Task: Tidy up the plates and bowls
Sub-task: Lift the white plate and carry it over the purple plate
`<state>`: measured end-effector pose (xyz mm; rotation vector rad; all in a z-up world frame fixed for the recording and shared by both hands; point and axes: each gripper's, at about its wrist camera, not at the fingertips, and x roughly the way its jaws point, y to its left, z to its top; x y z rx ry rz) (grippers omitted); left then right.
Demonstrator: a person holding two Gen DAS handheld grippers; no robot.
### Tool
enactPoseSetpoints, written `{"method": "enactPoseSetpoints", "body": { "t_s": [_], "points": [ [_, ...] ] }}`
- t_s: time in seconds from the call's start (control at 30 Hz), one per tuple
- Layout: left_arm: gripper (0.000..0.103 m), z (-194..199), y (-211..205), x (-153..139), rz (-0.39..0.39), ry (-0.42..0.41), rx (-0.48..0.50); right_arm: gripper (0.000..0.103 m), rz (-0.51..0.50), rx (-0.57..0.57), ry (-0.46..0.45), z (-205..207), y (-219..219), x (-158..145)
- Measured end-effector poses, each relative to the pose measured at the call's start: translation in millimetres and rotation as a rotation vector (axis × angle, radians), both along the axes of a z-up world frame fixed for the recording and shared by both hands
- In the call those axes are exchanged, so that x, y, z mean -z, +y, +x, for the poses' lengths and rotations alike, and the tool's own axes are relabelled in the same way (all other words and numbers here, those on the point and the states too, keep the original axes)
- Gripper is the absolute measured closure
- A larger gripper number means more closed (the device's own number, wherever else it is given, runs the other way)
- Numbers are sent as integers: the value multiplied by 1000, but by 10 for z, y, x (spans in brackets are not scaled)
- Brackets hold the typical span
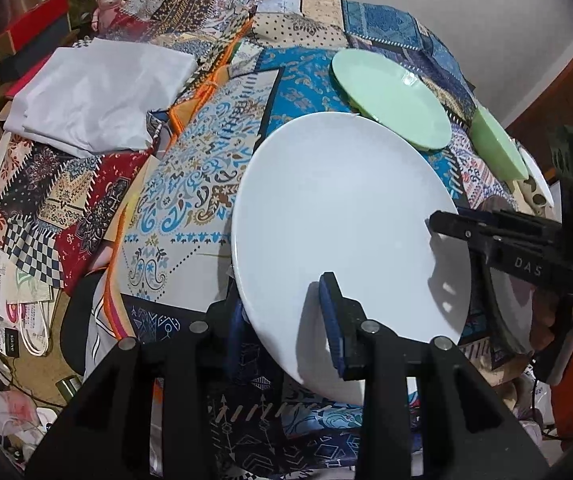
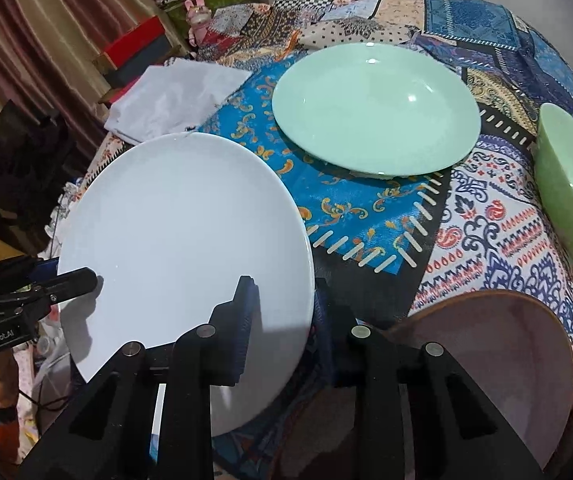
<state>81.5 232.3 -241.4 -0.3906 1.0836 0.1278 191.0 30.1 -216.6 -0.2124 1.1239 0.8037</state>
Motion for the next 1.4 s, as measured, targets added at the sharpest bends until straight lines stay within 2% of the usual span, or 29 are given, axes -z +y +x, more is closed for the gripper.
{"method": "enactPoseSetpoints", "body": {
  "t_s": [0.83,1.4],
  "points": [
    [68,33,-400,-589,24,-116,42,77,102,93,-118,-165,-623,-524],
    [68,147,-886,-800,39,-147,125,77,129,179,-156,-250,-1189,-689]
  ]
}}
